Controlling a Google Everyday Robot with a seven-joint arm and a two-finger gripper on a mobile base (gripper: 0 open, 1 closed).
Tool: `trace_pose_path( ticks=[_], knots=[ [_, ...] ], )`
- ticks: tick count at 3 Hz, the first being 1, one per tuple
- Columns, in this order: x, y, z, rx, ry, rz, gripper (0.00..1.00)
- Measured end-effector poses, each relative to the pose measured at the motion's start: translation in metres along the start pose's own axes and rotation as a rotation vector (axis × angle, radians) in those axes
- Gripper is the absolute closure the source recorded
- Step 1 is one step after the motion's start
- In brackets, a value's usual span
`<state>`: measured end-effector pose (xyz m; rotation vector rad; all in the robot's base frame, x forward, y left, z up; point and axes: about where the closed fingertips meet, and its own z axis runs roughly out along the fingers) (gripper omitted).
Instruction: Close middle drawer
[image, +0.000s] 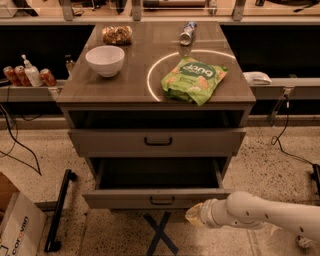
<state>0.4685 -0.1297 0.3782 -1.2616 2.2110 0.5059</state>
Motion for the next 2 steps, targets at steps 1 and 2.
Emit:
trace_pose_path(
  ticks=[1, 2],
  knots=[
    [-0.027, -0.035, -0.004, 0.087, -0.048, -0.066, 0.82],
    [-0.047, -0.056, -0.006, 0.136, -0.076, -0.104, 0.51]
  ],
)
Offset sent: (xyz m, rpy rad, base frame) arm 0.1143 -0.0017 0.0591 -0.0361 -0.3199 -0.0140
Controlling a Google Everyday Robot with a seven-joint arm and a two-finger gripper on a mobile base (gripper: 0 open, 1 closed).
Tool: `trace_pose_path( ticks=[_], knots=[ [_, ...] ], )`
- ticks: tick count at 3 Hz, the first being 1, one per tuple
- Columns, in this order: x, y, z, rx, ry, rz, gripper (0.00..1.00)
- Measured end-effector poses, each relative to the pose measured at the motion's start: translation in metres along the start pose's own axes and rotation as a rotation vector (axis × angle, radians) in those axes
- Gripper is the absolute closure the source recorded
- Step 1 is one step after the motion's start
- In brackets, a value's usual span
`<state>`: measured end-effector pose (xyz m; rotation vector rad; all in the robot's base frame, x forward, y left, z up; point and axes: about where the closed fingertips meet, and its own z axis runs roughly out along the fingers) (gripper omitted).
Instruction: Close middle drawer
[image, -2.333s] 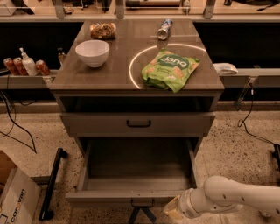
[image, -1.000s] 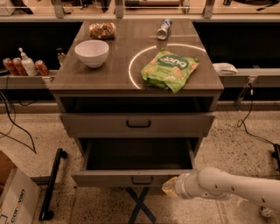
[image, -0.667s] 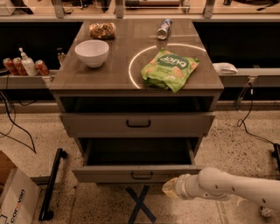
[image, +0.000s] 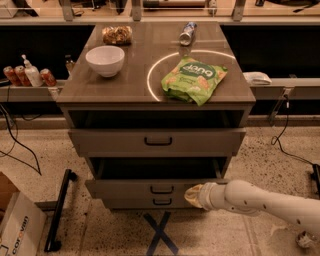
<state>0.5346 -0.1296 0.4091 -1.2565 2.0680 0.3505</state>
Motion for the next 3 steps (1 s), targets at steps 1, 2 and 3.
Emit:
trace_pose_path(
  ticks=[1, 2, 3],
  knots=[
    [-0.017, -0.023, 0.003, 0.042, -0.028, -0.029, 0.26],
    [-0.024, -0.041, 0.011, 0.055, -0.042, -0.033, 0.03],
    [-0.025, -0.042, 0.011, 0.056, -0.043, -0.033, 0.00]
  ],
)
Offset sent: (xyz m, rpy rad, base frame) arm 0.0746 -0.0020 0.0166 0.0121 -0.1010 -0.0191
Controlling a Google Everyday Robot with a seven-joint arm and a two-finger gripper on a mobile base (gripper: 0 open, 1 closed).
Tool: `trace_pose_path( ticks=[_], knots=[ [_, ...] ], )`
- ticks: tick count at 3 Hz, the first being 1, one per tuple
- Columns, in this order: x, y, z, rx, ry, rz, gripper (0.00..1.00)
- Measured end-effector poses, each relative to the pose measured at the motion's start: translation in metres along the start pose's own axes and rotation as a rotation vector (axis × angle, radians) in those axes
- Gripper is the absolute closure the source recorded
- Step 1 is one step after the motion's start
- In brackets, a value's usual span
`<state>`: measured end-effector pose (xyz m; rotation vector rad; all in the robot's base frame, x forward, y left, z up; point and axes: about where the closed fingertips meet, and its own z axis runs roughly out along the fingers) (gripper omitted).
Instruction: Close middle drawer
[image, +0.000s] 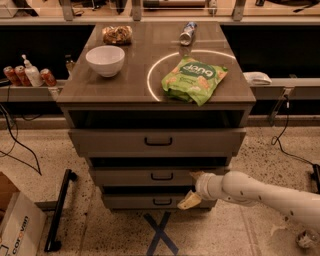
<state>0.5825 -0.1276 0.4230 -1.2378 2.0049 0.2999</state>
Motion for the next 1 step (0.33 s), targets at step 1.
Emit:
trace_pose_path(
  ticks=[1],
  knots=[
    [0.0000, 0.0000, 0.0000, 0.000, 0.000, 0.000, 0.00]
  ],
)
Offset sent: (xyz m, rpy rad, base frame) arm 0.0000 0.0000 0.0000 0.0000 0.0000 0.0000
